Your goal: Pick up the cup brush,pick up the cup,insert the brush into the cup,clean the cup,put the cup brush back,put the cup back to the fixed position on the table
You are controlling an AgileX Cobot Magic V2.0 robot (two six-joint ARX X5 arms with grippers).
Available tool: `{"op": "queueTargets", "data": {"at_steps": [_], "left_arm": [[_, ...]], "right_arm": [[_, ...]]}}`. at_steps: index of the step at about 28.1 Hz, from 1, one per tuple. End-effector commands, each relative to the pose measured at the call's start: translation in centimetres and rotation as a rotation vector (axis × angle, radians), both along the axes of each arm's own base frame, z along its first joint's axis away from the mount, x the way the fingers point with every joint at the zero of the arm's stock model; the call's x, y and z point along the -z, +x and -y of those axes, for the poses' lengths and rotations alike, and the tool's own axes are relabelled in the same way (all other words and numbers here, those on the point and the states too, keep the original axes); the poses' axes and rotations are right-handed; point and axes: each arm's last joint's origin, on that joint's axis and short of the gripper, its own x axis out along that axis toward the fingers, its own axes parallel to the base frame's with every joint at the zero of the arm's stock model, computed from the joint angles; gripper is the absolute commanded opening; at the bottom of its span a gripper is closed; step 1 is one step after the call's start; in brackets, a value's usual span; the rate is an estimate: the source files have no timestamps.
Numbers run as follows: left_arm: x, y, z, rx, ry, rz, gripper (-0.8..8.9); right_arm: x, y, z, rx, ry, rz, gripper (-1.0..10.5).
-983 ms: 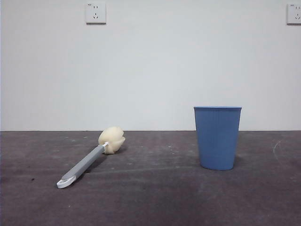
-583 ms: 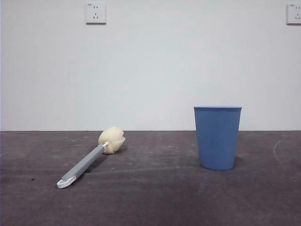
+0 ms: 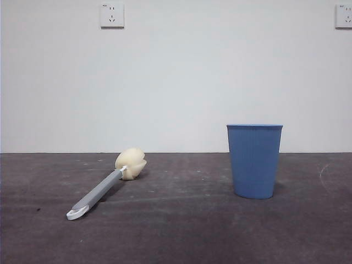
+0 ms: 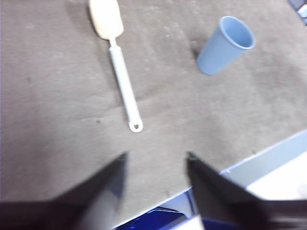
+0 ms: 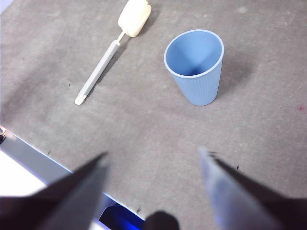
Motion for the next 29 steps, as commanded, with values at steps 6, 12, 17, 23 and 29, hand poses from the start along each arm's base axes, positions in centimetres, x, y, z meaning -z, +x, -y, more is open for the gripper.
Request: {"op": "queueTargets", "data": {"at_steps": [6, 12, 17, 23, 29], "left_arm": [[-0.2, 0.1, 0.1, 0.031, -0.013, 0.027, 5.67], [0.0, 1.4, 0.5, 0.080, -0.012, -0.001, 5.67], [0.2, 4.5, 1.5, 0.123, -0.032, -0.034, 5.67], [1.7, 8.7, 4.7, 0.140, 0.038, -0.107, 5.67], [4.5, 12.0, 9.7, 0.121, 0.147, -0.138, 5.67]], "right_arm": [[-0.1, 0.0, 0.0, -0.007, 0.001, 0.006, 5.4], [-0.1, 0.0, 0.0, -0.007, 0.001, 0.008, 5.4], [-0.2, 0.2, -0.1, -0.003, 0.006, 0.018, 5.4], [-0.1, 0.3, -0.1, -0.003, 0.007, 0.013, 5.4], [-0.1, 0.4, -0.1, -0.002, 0.006, 0.007, 5.4]]}}
